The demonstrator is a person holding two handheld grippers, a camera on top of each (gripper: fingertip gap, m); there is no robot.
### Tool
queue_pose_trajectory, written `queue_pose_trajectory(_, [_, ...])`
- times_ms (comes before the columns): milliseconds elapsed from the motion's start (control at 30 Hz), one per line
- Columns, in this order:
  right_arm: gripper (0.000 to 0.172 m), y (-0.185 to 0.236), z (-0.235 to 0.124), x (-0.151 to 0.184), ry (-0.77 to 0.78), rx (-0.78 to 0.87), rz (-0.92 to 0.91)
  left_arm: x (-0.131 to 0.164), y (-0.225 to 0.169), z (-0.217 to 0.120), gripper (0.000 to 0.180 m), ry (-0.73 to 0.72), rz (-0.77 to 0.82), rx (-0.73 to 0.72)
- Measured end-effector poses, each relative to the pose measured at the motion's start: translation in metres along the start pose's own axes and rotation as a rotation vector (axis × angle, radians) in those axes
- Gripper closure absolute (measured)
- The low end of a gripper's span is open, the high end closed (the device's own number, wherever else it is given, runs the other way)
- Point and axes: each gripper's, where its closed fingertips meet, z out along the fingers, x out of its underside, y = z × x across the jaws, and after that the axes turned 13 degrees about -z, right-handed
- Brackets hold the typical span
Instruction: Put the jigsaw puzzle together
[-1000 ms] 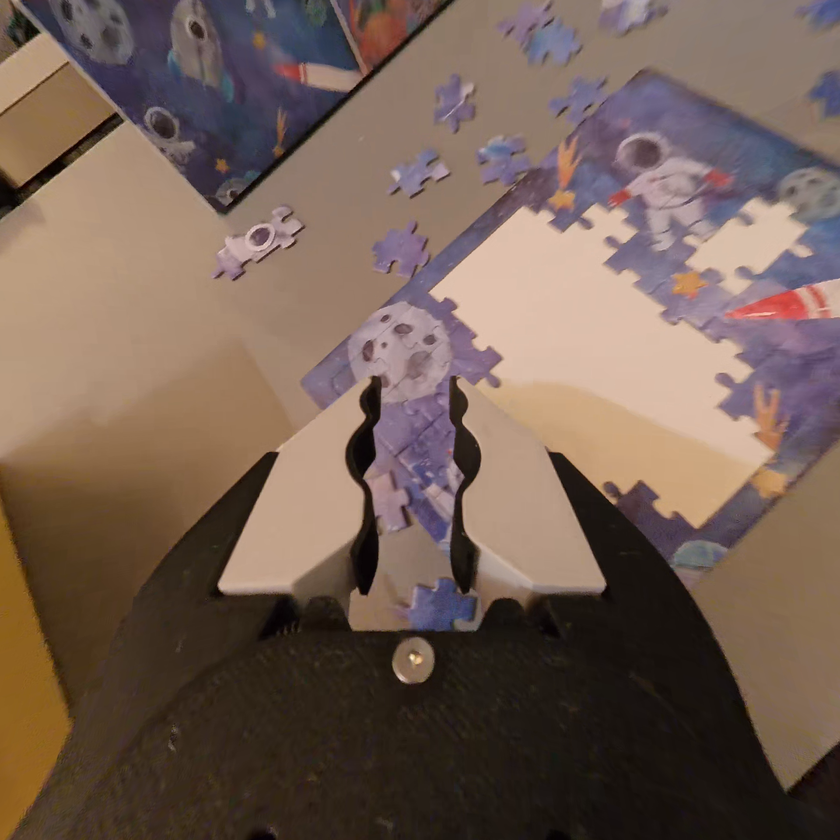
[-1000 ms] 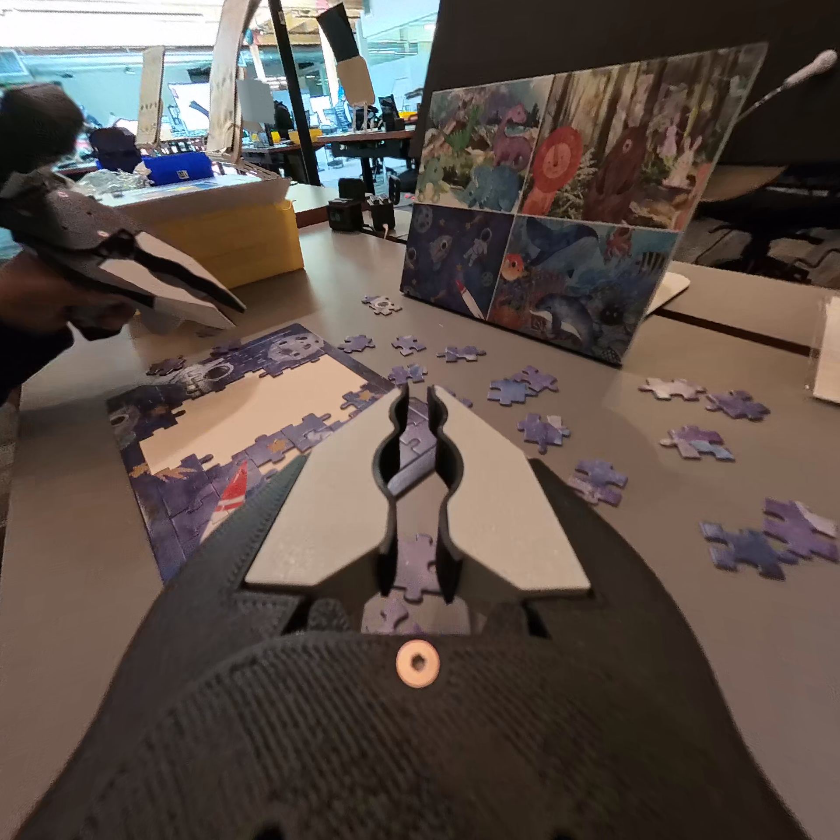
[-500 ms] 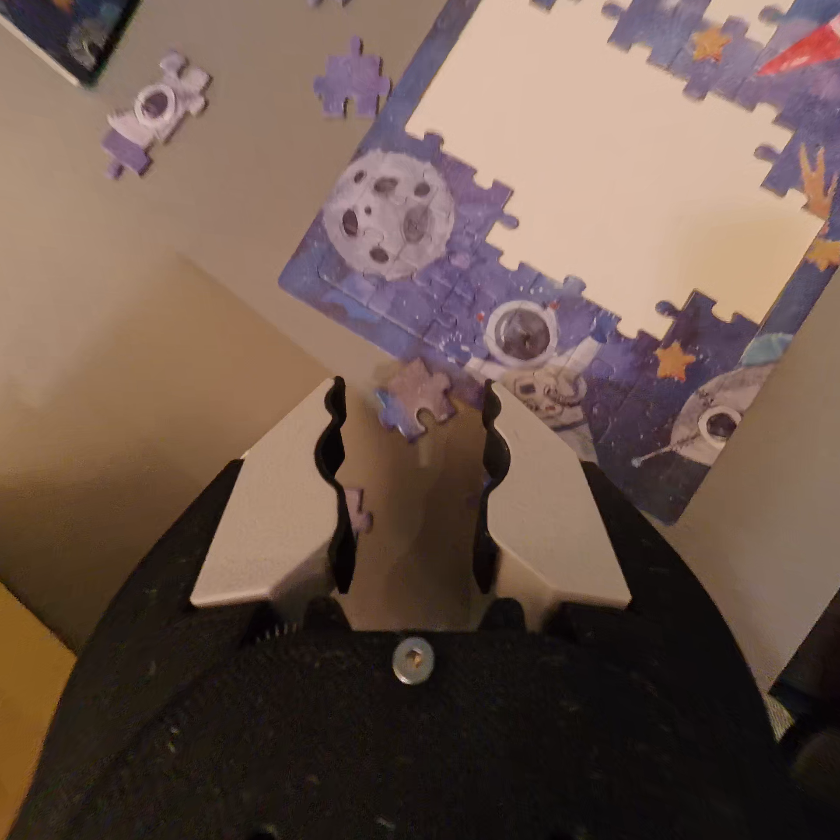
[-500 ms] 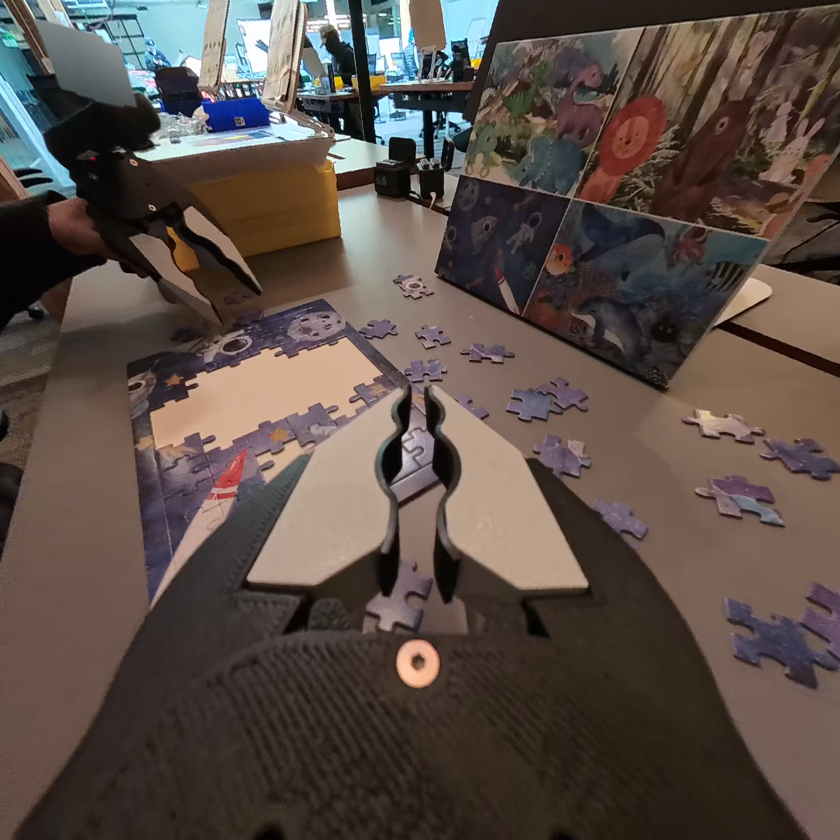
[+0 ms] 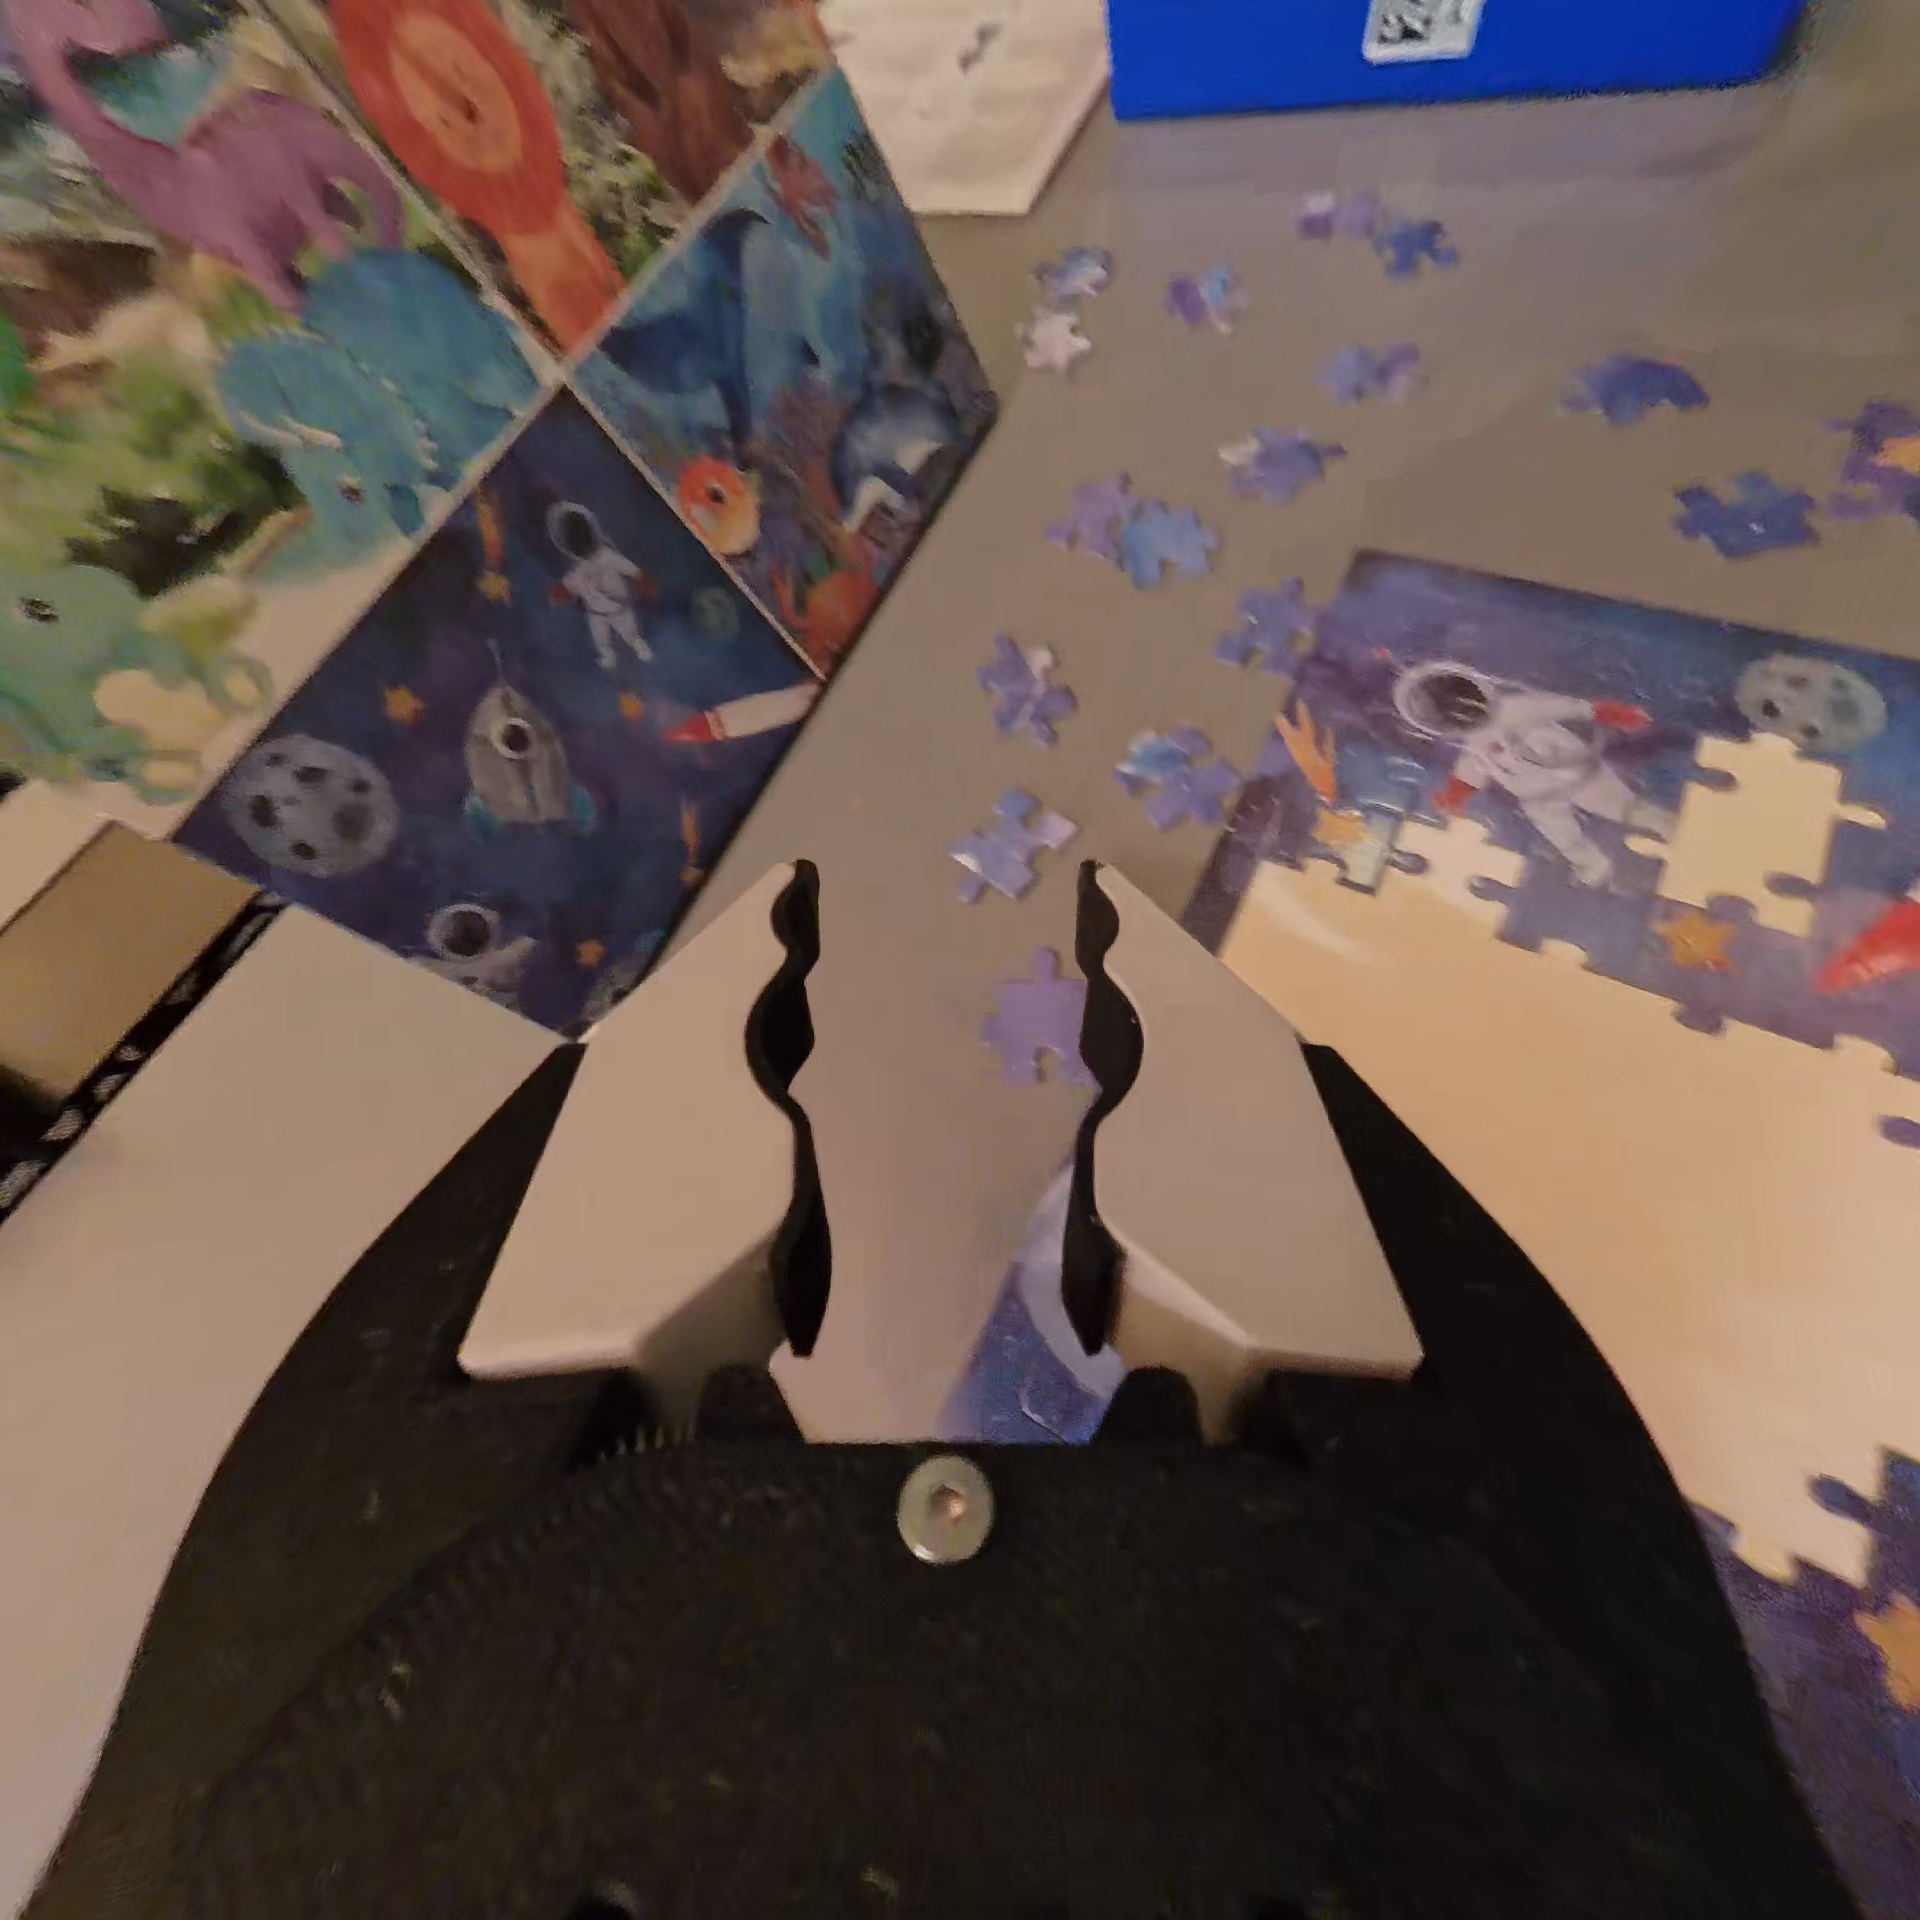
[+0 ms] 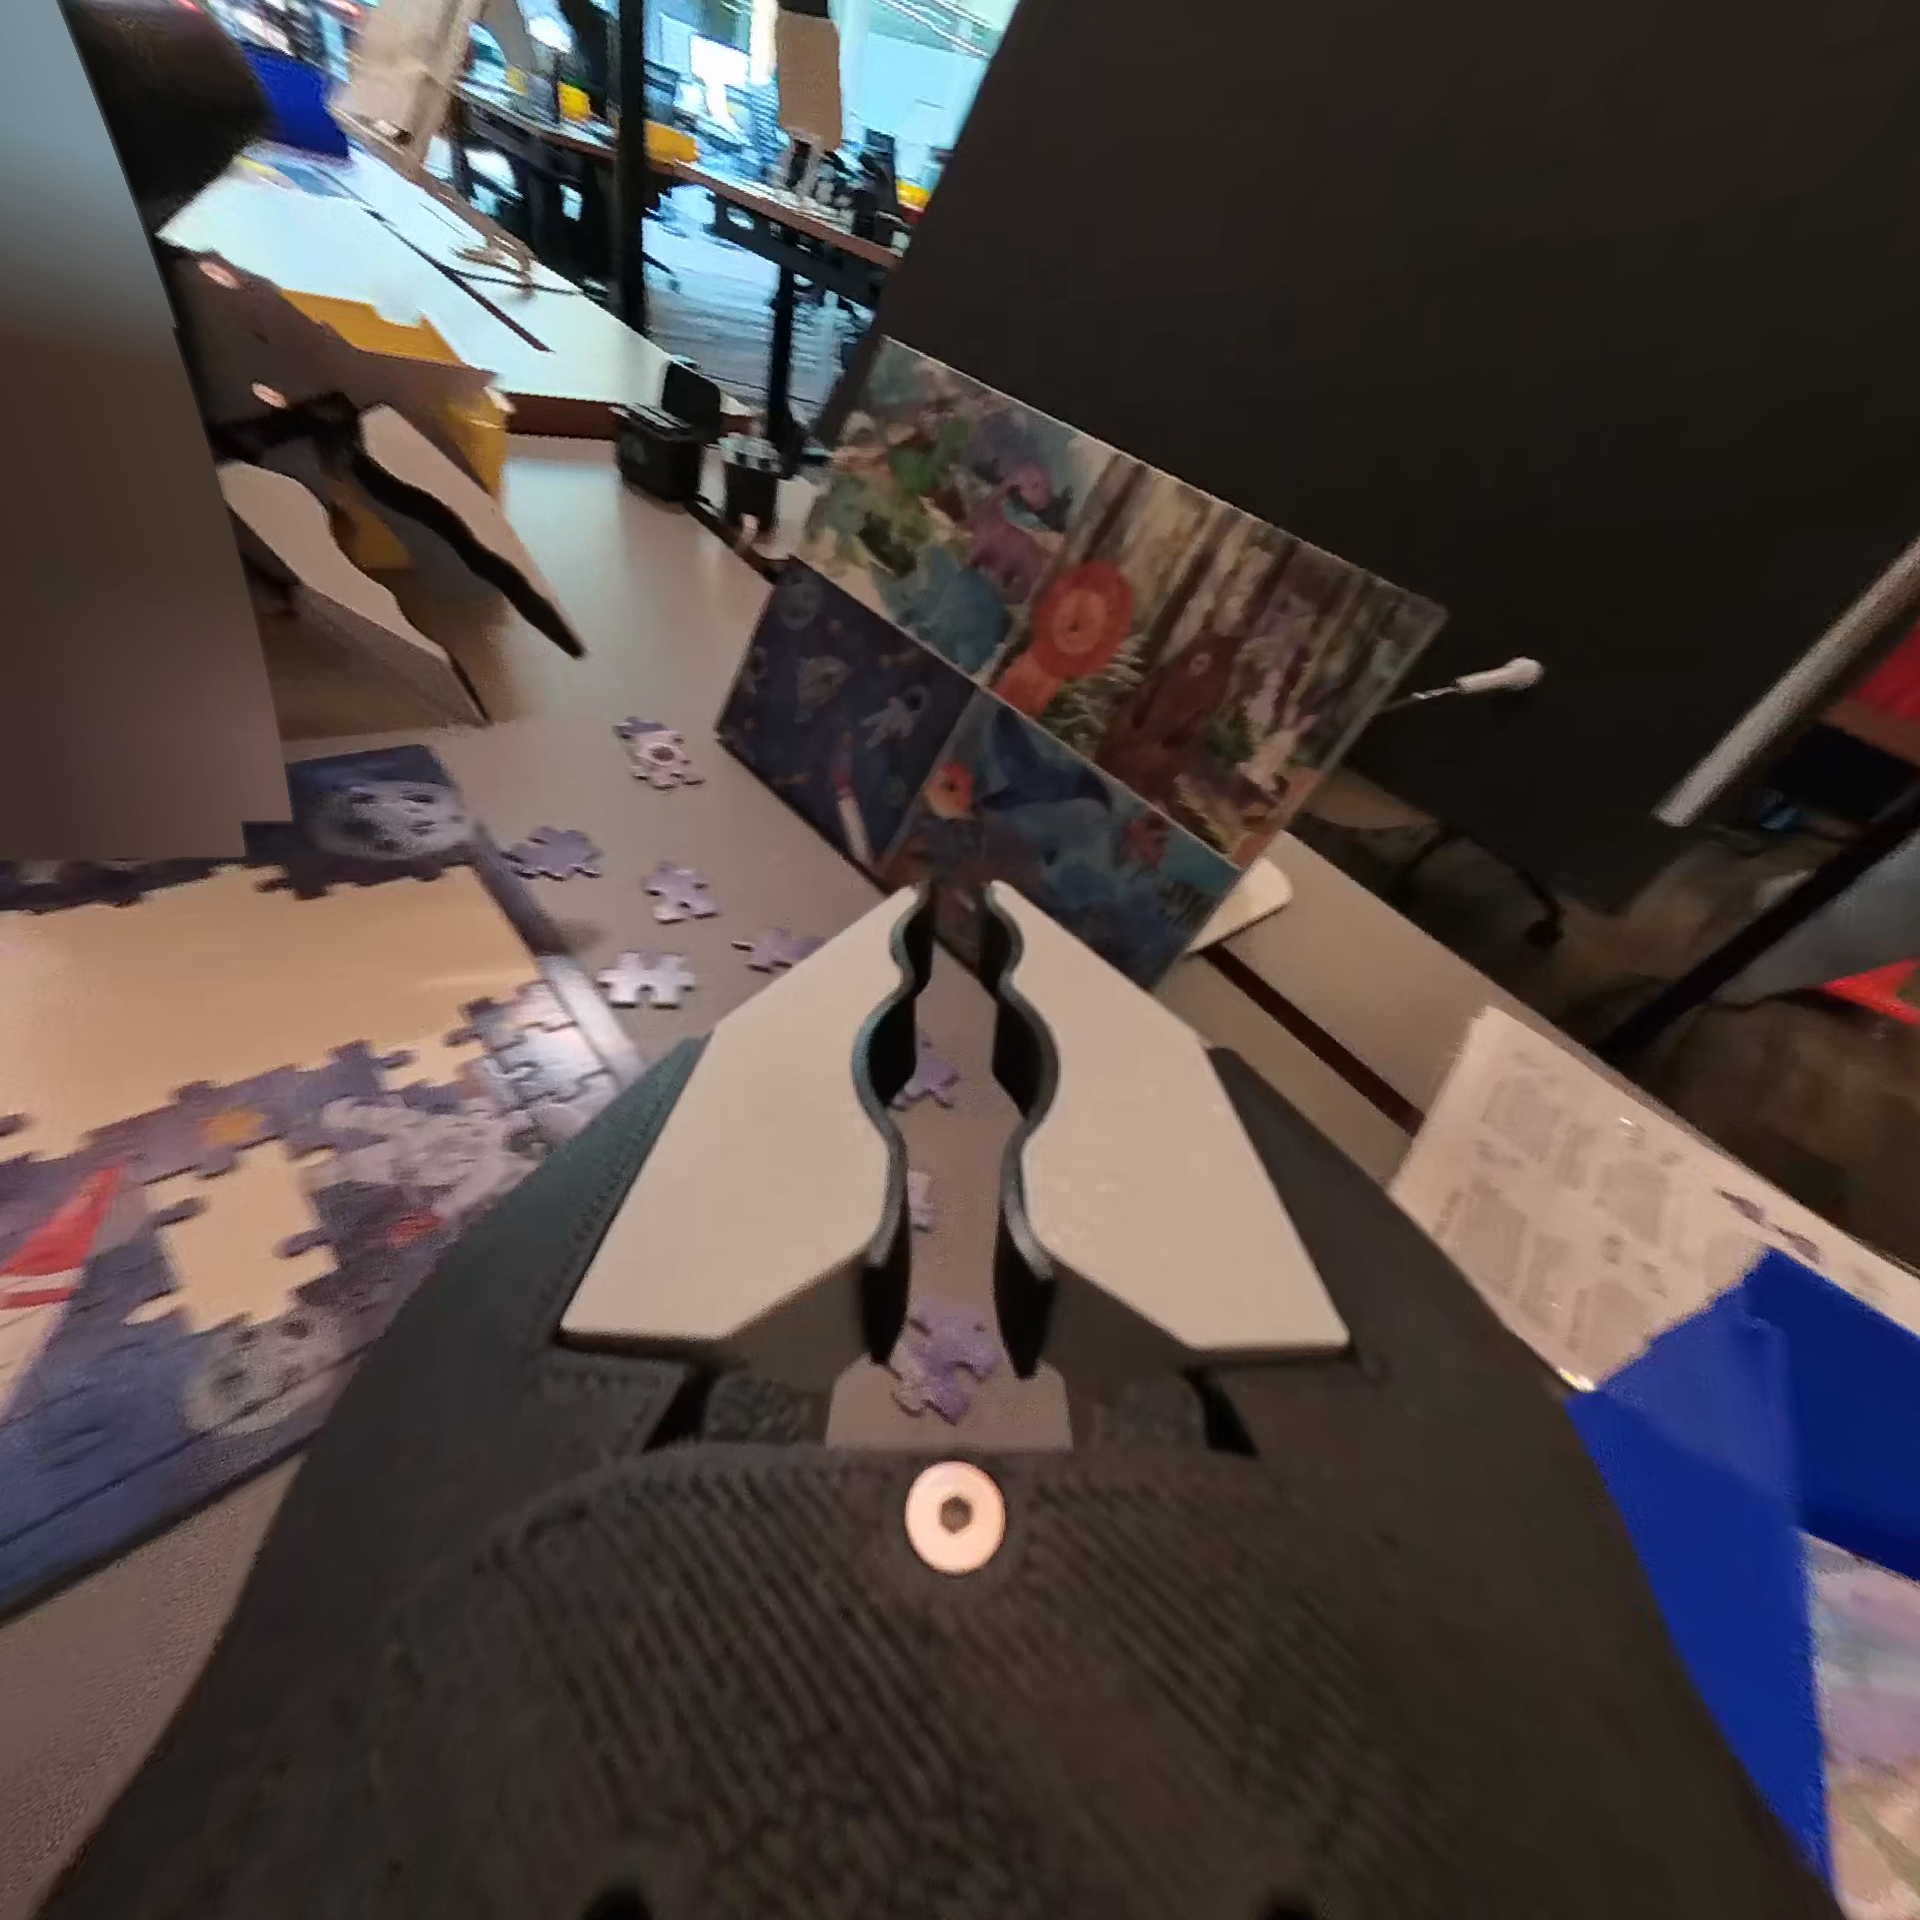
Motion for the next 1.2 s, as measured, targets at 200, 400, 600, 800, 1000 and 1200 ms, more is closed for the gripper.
queue_pose_trajectory(200, [0.167,-0.002,0.001,0.060,0.020,-0.001,0.180,0.025,0.041,-0.018,0.167,-0.076,-0.101,-0.088])
queue_pose_trajectory(400, [0.172,-0.013,-0.001,0.107,0.139,0.019,0.210,0.063,0.074,-0.017,0.180,0.024,-0.166,-0.163])
queue_pose_trajectory(600, [0.172,-0.013,0.001,0.122,0.185,0.011,0.236,0.065,0.085,-0.019,0.180,0.021,-0.194,-0.225])
queue_pose_trajectory(800, [0.172,-0.014,0.003,0.140,0.221,0.004,0.273,0.059,0.086,-0.022,0.179,-0.025,-0.242,-0.219])
queue_pose_trajectory(1000, [0.171,-0.027,-0.006,0.131,0.182,0.055,0.281,0.059,0.090,-0.024,0.178,-0.036,-0.256,-0.227])
queue_pose_trajectory(1200, [0.170,-0.042,-0.016,0.127,0.173,0.129,0.244,0.059,0.092,-0.024,0.178,-0.058,-0.270,-0.226])
